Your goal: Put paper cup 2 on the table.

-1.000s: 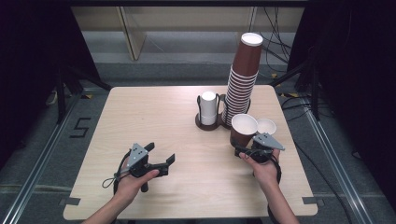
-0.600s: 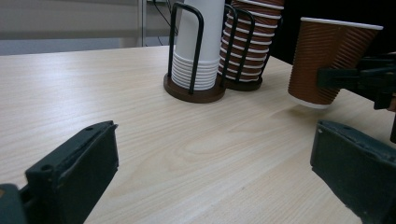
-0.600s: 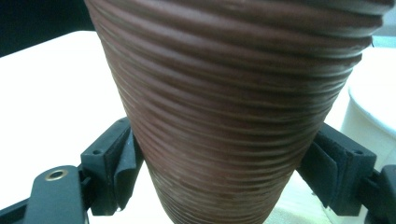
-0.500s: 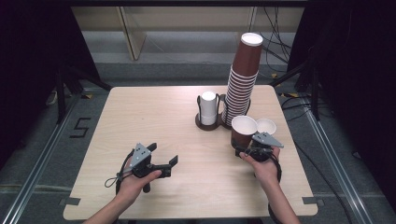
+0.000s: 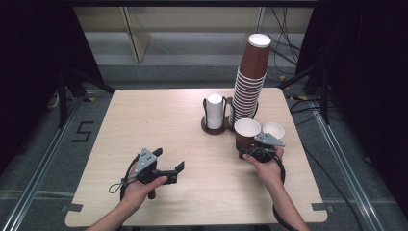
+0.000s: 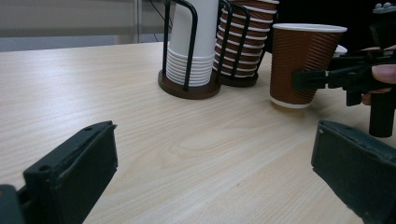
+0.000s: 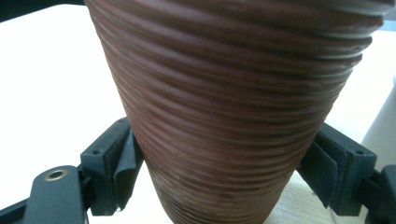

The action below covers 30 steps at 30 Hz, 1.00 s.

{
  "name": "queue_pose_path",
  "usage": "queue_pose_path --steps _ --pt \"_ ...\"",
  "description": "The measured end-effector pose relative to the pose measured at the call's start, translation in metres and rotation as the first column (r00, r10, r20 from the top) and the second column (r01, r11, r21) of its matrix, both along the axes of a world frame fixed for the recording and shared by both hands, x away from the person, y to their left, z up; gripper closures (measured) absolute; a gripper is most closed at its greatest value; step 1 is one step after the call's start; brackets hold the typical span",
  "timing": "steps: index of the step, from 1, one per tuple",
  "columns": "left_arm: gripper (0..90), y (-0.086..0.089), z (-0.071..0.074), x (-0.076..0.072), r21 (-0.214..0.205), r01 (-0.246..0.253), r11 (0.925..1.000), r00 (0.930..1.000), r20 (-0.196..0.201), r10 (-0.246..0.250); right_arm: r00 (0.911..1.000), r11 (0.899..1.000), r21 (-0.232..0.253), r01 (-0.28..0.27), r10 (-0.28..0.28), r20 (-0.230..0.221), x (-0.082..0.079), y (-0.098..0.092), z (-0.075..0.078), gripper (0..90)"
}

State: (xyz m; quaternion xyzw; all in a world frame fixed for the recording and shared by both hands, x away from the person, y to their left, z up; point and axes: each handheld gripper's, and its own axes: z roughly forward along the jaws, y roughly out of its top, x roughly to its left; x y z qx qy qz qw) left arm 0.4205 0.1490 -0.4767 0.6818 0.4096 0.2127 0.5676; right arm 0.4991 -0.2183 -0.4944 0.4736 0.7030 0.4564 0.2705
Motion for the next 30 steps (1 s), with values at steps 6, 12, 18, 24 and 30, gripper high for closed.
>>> queue_pose_path --steps 6,12,18,24,30 --pt "0.0 -0.001 0.001 -0.001 0.004 0.004 1.0 1.0 0.001 -0.004 0.9999 1.0 -0.018 0.0 0.0 -0.011 0.005 0.002 -0.004 19.9" --pt "0.0 0.0 0.001 -0.001 0.005 0.006 1.0 1.0 0.001 -0.006 0.9998 1.0 -0.014 -0.006 0.006 -0.021 0.008 0.004 -0.006 19.8" --pt "0.0 -0.001 0.0 -0.001 0.004 0.011 0.9999 0.9999 -0.01 -0.011 0.9992 1.0 -0.021 0.012 -0.013 -0.038 0.011 0.006 -0.007 19.5" --pt "0.0 -0.003 -0.001 -0.002 0.006 0.02 0.9998 0.9997 -0.013 -0.019 0.9992 1.0 -0.018 -0.002 0.002 -0.04 0.012 0.008 -0.007 19.0" --pt "0.0 -0.004 -0.001 -0.002 0.01 0.026 0.9996 0.9995 -0.016 -0.026 0.9962 1.0 -0.006 -0.007 0.007 -0.087 0.007 0.012 -0.005 15.0"
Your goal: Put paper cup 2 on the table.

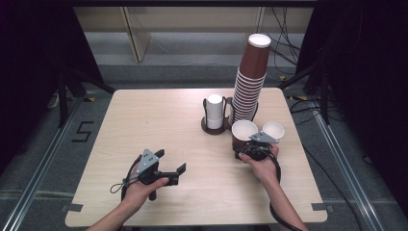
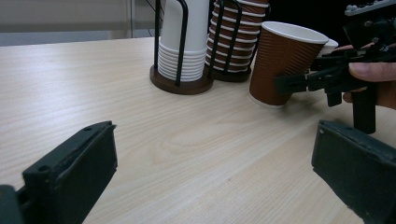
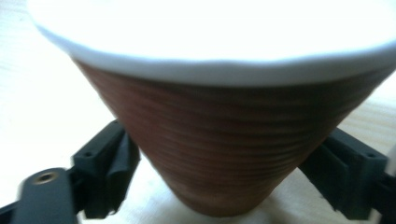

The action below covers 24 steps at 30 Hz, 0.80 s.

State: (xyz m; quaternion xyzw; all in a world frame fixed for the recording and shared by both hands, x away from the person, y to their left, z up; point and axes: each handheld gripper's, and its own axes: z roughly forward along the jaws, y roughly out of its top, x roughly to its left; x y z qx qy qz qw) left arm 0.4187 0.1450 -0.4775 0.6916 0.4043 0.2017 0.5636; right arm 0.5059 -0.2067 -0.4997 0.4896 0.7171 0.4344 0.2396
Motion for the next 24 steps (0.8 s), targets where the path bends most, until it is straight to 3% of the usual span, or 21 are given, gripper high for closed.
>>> queue_pose_path --steps 2,4,5,7,8,13,14,18,19,21,22,24 --pt "0.0 0.0 0.0 0.0 0.002 0.003 1.0 1.0 0.0 -0.003 0.9996 1.0 -0.016 -0.023 0.023 0.017 0.001 -0.002 -0.001 13.2" --pt "0.0 -0.001 -0.001 0.0 -0.001 0.005 1.0 1.0 0.002 -0.005 0.9999 1.0 -0.027 -0.005 0.005 0.009 -0.002 0.0 0.0 10.6" --pt "0.0 -0.001 -0.001 0.0 0.005 0.005 1.0 1.0 -0.001 -0.005 0.9998 1.0 -0.011 -0.014 0.014 0.014 -0.003 0.0 0.0 8.9" --pt "0.0 0.0 -0.001 0.001 0.003 0.004 1.0 1.0 -0.002 -0.003 0.9998 1.0 0.016 -0.005 0.006 -0.02 -0.008 0.001 0.001 7.6" --pt "0.0 0.0 -0.001 0.001 0.003 0.003 1.0 1.0 -0.002 -0.003 0.9993 0.999 -0.009 -0.036 0.036 0.003 -0.007 -0.002 0.0 7.5" --pt "0.0 -0.001 -0.002 0.001 0.002 0.004 1.0 1.0 -0.005 -0.004 0.9993 0.999 0.003 -0.034 0.034 0.012 -0.014 -0.005 0.001 6.9" --pt "0.0 -0.001 -0.003 0.001 -0.001 0.001 1.0 1.0 -0.007 -0.001 0.9994 0.999 -0.015 -0.033 0.033 0.005 -0.015 -0.006 0.002 6.9" --pt "0.0 -0.002 -0.004 0.002 0.012 0.001 0.9999 0.9999 -0.011 -0.001 0.9987 0.998 0.023 -0.05 0.05 0.001 -0.022 -0.011 0.004 6.9" --pt "0.0 -0.002 -0.004 0.001 0.013 0.001 0.9999 1.0 -0.01 -0.001 0.9993 0.998 0.053 -0.029 0.03 -0.024 -0.026 -0.009 0.005 7.0" --pt "0.0 -0.002 -0.005 0.002 0.004 0.008 1.0 1.0 -0.003 -0.008 0.998 0.998 0.02 -0.064 0.064 0.003 -0.027 -0.013 0.005 7.1" --pt "0.0 -0.002 -0.005 0.002 0.004 0.007 1.0 1.0 0.0 -0.007 0.9986 0.998 0.041 -0.053 0.053 -0.005 -0.03 -0.013 0.004 7.2" --pt "0.0 -0.002 -0.004 0.001 0.013 -0.001 0.9999 1.0 -0.002 0.001 0.9985 0.998 0.024 -0.052 0.052 -0.016 -0.035 -0.015 0.006 7.3"
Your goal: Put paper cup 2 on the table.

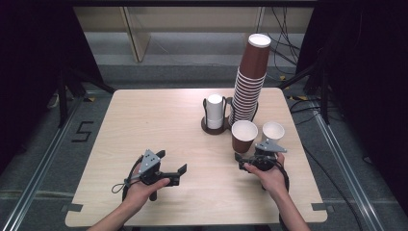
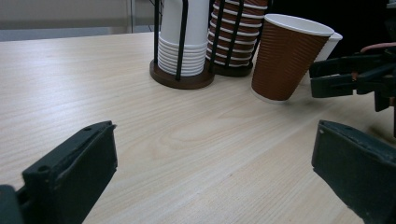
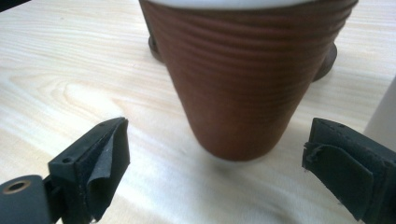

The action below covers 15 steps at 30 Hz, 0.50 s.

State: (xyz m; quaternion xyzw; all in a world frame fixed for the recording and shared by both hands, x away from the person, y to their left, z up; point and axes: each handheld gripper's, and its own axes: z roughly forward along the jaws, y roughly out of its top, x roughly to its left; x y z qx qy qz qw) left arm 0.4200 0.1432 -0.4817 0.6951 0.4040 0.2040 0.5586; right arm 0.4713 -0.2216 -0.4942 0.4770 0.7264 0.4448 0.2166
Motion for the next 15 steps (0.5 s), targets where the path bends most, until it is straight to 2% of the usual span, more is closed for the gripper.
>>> queue_pose_path --steps 1,3,4,5,6,7,9,10,11,12,13,14,15 --pt "0.0 0.0 0.0 0.0 0.002 -0.002 1.0 1.0 -0.003 0.002 0.9999 1.0 -0.006 -0.001 0.001 0.012 -0.001 -0.001 0.0 7.3" --pt "0.0 0.001 0.0 0.0 0.005 -0.004 1.0 1.0 -0.005 0.004 0.9999 1.0 0.013 -0.011 0.011 0.01 -0.005 -0.002 -0.001 7.4" --pt "0.0 0.001 0.0 0.0 0.003 -0.002 1.0 1.0 -0.004 0.002 1.0 1.0 -0.011 0.002 -0.002 0.007 -0.007 -0.004 -0.001 7.3" --pt "0.0 0.001 0.0 0.0 0.003 -0.002 1.0 1.0 -0.004 0.002 0.9997 1.0 0.002 -0.021 0.021 0.011 -0.008 -0.005 -0.001 7.5" --pt "0.0 0.001 0.0 0.0 0.002 -0.002 1.0 1.0 -0.004 0.002 1.0 0.999 0.033 0.002 -0.002 -0.008 -0.013 -0.005 0.001 7.6" --pt "0.0 0.001 0.0 0.0 0.002 -0.004 1.0 1.0 -0.003 0.004 1.0 1.0 0.004 -0.002 0.002 -0.004 -0.015 -0.008 0.001 7.8" --pt "0.0 0.0 -0.001 0.001 -0.008 0.0 1.0 1.0 0.0 0.0 0.9995 0.999 0.018 -0.03 0.03 0.004 -0.019 -0.011 0.002 7.9" --pt "0.0 0.001 0.0 0.001 0.005 -0.006 1.0 1.0 -0.005 0.006 0.9998 1.0 0.011 -0.011 0.011 -0.018 -0.024 -0.011 0.004 7.9" --pt "0.0 0.0 -0.001 0.001 0.003 -0.006 1.0 1.0 -0.005 0.006 0.9995 1.0 0.007 -0.03 0.03 0.004 -0.024 -0.014 0.003 7.9" --pt "0.0 0.0 -0.001 0.001 0.005 -0.006 1.0 1.0 -0.004 0.006 0.9996 1.0 0.006 -0.023 0.023 -0.018 -0.028 -0.015 0.005 7.9" --pt "0.0 0.0 -0.001 0.001 0.006 -0.006 1.0 1.0 -0.003 0.006 0.9998 1.0 0.014 -0.014 0.014 -0.011 -0.031 -0.016 0.005 8.0" --pt "0.0 0.0 -0.001 0.001 0.004 -0.006 1.0 1.0 -0.001 0.006 0.9994 0.999 0.019 -0.035 0.035 0.002 -0.031 -0.019 0.005 8.0" --pt "0.0 0.0 0.0 0.0 0.006 -0.008 1.0 1.0 -0.002 0.008 0.9997 1.0 0.004 -0.024 0.024 0.001 -0.034 -0.022 0.006 8.1"
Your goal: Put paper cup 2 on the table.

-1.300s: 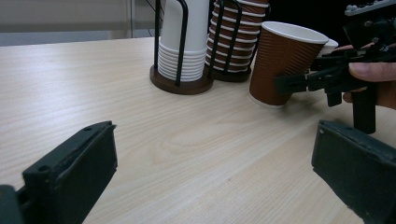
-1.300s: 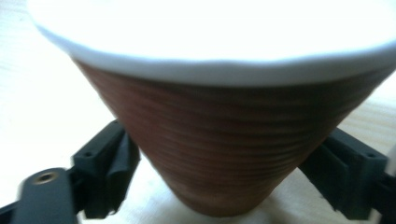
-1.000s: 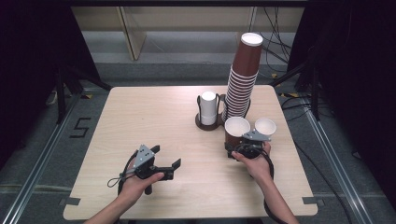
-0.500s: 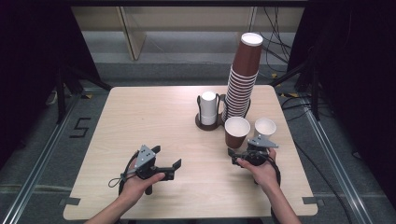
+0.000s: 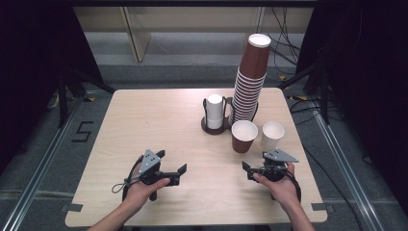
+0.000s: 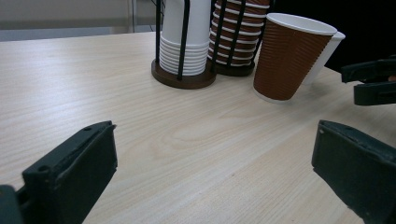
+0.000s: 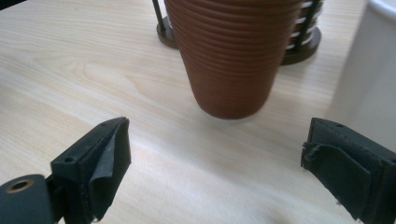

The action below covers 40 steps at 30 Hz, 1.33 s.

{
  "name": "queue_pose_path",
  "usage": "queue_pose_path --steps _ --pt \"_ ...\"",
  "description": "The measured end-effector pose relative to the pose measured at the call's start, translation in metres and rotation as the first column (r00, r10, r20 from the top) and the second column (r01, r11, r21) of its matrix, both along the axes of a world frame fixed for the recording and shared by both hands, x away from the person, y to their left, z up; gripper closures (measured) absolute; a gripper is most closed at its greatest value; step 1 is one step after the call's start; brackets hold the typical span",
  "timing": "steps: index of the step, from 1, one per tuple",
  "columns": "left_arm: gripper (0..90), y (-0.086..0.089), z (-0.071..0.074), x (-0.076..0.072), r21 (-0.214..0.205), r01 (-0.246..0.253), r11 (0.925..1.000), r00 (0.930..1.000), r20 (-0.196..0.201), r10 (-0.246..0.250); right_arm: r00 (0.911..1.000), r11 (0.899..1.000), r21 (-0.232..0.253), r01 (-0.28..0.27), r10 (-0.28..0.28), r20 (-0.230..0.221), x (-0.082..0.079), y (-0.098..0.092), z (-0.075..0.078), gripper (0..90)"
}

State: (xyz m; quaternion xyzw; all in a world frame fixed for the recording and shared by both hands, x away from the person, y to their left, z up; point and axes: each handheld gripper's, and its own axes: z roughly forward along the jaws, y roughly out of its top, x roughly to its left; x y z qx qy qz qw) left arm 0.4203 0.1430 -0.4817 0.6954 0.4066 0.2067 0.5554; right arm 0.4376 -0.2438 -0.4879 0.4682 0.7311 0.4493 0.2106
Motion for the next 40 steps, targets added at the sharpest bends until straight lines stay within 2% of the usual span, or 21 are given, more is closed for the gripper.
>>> queue_pose_path --steps 2,3,5,6,7,9,11,12,14,19,21,22,23,29,32,33,35,36,37,38,40 --pt "0.0 0.001 0.001 0.0 -0.013 0.001 0.9999 1.0 -0.001 -0.001 0.9995 0.999 0.02 0.027 -0.027 -0.018 -0.008 -0.004 0.003 8.6" --pt "0.0 0.003 0.003 0.001 -0.021 0.0 0.9998 1.0 0.002 0.0 0.9996 1.0 0.004 0.011 -0.011 0.026 -0.009 -0.009 0.004 8.9" --pt "0.0 0.005 0.004 0.003 -0.031 -0.012 0.9995 0.9999 0.006 0.012 0.999 0.998 0.044 0.043 -0.044 0.005 -0.019 -0.016 0.005 9.8" --pt "0.0 0.007 0.005 0.004 -0.035 -0.022 0.9992 0.9997 0.001 0.022 0.9992 0.999 0.046 0.027 -0.028 0.027 -0.02 -0.022 0.004 10.1" --pt "0.0 0.008 0.005 0.005 -0.033 -0.03 0.999 0.9995 0.0 0.03 0.999 0.999 0.027 0.037 -0.037 0.023 -0.024 -0.027 0.004 10.3" --pt "0.0 0.01 0.005 0.006 -0.034 -0.037 0.9987 0.9993 0.004 0.037 0.9975 0.996 0.051 0.07 -0.07 0.012 -0.032 -0.033 0.003 10.6" --pt "0.0 0.01 0.005 0.006 -0.046 -0.034 0.9983 0.9994 0.01 0.034 0.9968 0.997 0.013 0.073 -0.074 0.03 -0.036 -0.042 0.002 10.6" --pt "0.0 0.01 0.006 0.005 -0.037 -0.04 0.9985 0.9991 0.008 0.041 0.9953 0.995 0.031 0.097 -0.097 0.005 -0.04 -0.043 0.003 10.6" --pt "0.0 0.01 0.006 0.004 -0.031 -0.041 0.9987 0.9991 0.01 0.042 0.9956 0.996 0.01 0.088 -0.088 0.031 -0.041 -0.05 0.001 10.6" --pt "0.0 0.01 0.006 0.003 -0.032 -0.046 0.9984 0.9989 0.009 0.046 0.9906 0.991 0.017 0.136 -0.136 0.012 -0.05 -0.061 0.002 10.6" --pt "0.0 0.011 0.005 0.004 -0.033 -0.048 0.9983 0.9988 0.009 0.049 0.989 0.989 0.017 0.146 -0.146 0.022 -0.052 -0.066 0.001 10.6" --pt "0.0 0.011 0.005 0.004 -0.03 -0.049 0.9984 0.9988 0.008 0.049 0.9895 0.99 -0.016 0.137 -0.136 0.048 -0.051 -0.071 0.001 10.6" --pt "0.0 0.012 0.005 0.004 -0.028 -0.051 0.9983 0.9987 0.007 0.051 0.9863 0.987 0.012 0.162 -0.162 0.033 -0.054 -0.071 0.001 10.7" --pt "0.0 0.013 0.003 0.006 -0.022 -0.055 0.9982 0.9984 0.009 0.056 0.9759 0.981 0.014 0.192 -0.192 0.104 -0.054 -0.081 -0.002 10.9" --pt "0.0 0.014 0.004 0.006 -0.022 -0.059 0.998 0.9982 0.011 0.059 0.9652 0.973 0.037 0.23 -0.233 0.119 -0.057 -0.085 -0.001 11.0" --pt "0.0 0.014 0.003 0.006 -0.022 -0.06 0.998 0.9981 0.01 0.06 0.9612 0.973 0.033 0.228 -0.23 0.153 -0.055 -0.088 -0.002 10.9" --pt "0.0 0.014 0.003 0.006 -0.022 -0.06 0.998 0.9982 0.01 0.06 0.9531 0.963 0.051 0.263 -0.268 0.141 -0.057 -0.09 -0.003 10.8" --pt "0.0 0.014 0.003 0.007 -0.02 -0.057 0.9982 0.9983 0.014 0.057 0.9539 0.968 0.029 0.248 -0.25 0.167 -0.056 -0.094 -0.004 10.8" --pt "0.0 0.014 0.003 0.007 -0.017 -0.057 0.9982 0.9983 0.013 0.058 0.9484 0.958 0.044 0.284 -0.288 0.133 -0.059 -0.092 -0.005 10.8" --pt "0.0 0.014 0.003 0.007 -0.019 -0.055 0.9983 0.9984 0.015 0.055 0.9463 0.961 0.016 0.276 -0.275 0.17 -0.057 -0.095 -0.007 10.8" --pt "0.0 0.013 0.003 0.008 -0.018 -0.051 0.9985 0.9985 0.017 0.051 0.9442 0.957 0.019 0.289 -0.288 0.16 -0.058 -0.094 -0.009 10.8"
